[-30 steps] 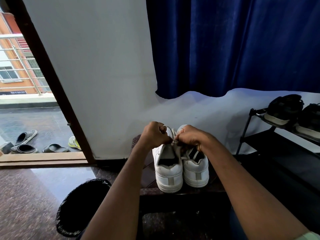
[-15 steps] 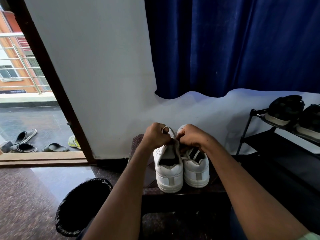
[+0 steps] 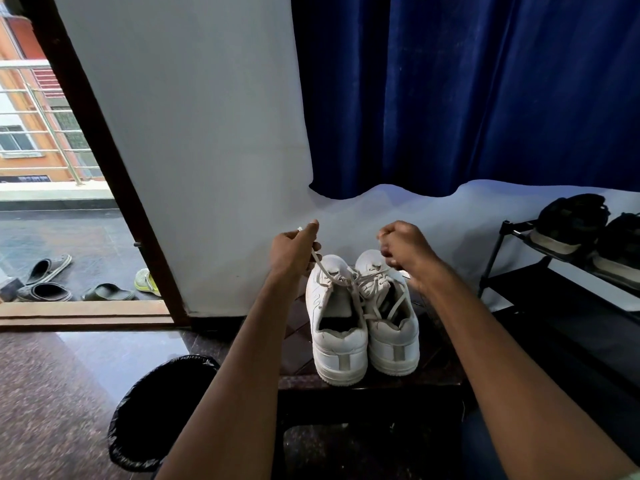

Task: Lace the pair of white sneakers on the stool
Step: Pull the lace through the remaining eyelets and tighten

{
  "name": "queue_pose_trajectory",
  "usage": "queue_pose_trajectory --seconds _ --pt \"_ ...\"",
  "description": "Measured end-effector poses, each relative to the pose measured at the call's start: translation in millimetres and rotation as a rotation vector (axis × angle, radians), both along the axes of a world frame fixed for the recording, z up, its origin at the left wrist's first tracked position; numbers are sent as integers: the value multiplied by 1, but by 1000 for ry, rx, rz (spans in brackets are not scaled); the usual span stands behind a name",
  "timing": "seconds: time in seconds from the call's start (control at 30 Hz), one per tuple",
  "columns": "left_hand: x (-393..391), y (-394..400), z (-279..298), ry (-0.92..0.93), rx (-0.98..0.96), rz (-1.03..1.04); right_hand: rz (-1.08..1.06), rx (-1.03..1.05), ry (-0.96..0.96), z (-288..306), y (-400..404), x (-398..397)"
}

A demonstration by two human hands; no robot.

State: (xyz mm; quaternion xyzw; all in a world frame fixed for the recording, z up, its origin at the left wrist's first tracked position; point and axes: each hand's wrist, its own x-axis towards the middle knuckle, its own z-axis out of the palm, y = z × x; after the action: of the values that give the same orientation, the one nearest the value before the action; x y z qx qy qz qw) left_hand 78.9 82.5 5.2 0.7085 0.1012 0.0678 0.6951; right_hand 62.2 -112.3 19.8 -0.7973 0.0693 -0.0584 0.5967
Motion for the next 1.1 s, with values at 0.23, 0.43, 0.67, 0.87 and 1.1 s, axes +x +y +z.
queue_pose_trajectory --seconds 0.23,0.43,0.67,0.87,1.1 --pt "1 6 -4 -43 467 119 302 -732 84 -6 4 -4" --pt "14 16 -16 150 403 17 219 154 -9 -9 11 2" --pt "4 9 -11 155 597 -90 91 -633 -249 -22 8 19" --pt "3 21 -15 135 939 -380 270 -753 -105 -20 8 11" --pt "5 19 -3 40 853 -397 42 42 -154 -15 11 5"
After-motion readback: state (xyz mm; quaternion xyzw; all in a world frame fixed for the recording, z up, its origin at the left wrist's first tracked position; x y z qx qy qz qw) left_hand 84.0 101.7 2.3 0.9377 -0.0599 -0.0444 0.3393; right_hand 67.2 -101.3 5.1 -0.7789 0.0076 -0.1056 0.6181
